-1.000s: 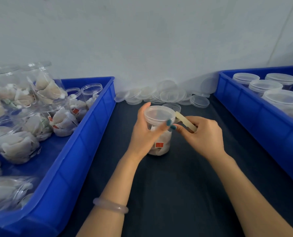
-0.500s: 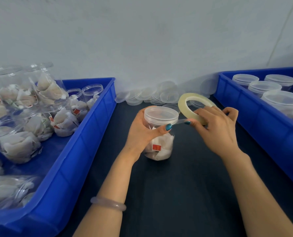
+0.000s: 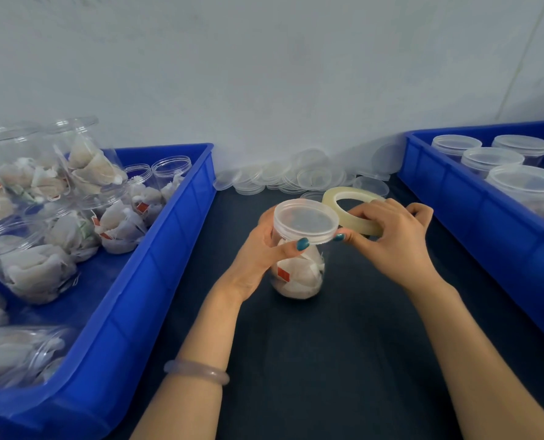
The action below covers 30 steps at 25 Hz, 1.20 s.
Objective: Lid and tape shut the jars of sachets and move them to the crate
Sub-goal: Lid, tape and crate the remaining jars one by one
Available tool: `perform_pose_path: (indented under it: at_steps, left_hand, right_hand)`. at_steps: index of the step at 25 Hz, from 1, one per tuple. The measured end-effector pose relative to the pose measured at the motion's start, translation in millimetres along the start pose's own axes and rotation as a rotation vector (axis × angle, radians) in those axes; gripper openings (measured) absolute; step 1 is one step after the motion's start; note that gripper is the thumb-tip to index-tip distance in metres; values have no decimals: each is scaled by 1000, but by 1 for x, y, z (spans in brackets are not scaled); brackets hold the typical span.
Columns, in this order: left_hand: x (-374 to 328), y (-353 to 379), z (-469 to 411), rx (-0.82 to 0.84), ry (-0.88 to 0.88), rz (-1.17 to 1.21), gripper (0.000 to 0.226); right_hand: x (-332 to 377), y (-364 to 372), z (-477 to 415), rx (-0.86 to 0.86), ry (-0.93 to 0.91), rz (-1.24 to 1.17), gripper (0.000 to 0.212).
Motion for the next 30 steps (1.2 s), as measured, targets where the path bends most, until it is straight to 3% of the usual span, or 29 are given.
perform_pose_path:
  at_steps: [2, 5, 7, 10, 12, 17, 21, 25, 30]
  left_hand:
    - [-2, 1, -1, -1, 14, -70, 96]
    - [-5, 0, 1, -83, 10, -126, 135]
    - [-4, -5, 1, -160, 20, -150, 123]
    - [-2, -12, 0, -257, 24, -130, 79]
    - [1, -19, 0, -312, 0, -53, 69]
    - [0, -25, 3, -275, 0, 57, 102]
    - [-6, -18, 6, -170, 27, 137, 100]
    - [-2, -9, 8, -65, -8, 241, 73]
    - [-6, 1, 10, 9, -20, 386, 91]
  right_hand:
    - [1, 2, 1, 13, -11, 32, 62]
    - [2, 6, 3, 20, -9, 54, 61]
    - [2, 6, 3, 25, -7, 61, 59]
    - [6, 6, 3, 84, -62, 62, 52]
    - [7, 5, 2, 115, -86, 28, 50]
    - [9, -7, -1, -18, -94, 165, 48]
    - [9, -15, -2, -103, -45, 154, 63]
    - [13, -9, -2, -73, -32, 129, 75]
    - [10, 3, -2, 26, 57, 3, 65]
Point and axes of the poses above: each hand's wrist, its own z-axis away from the middle knuckle, its own y-axis out of the palm, x = y × z, the point moved 6 cm from there along -z, towards the middle knuckle, and after that the axes turned 13 degrees about -z, right-handed, at the moved point
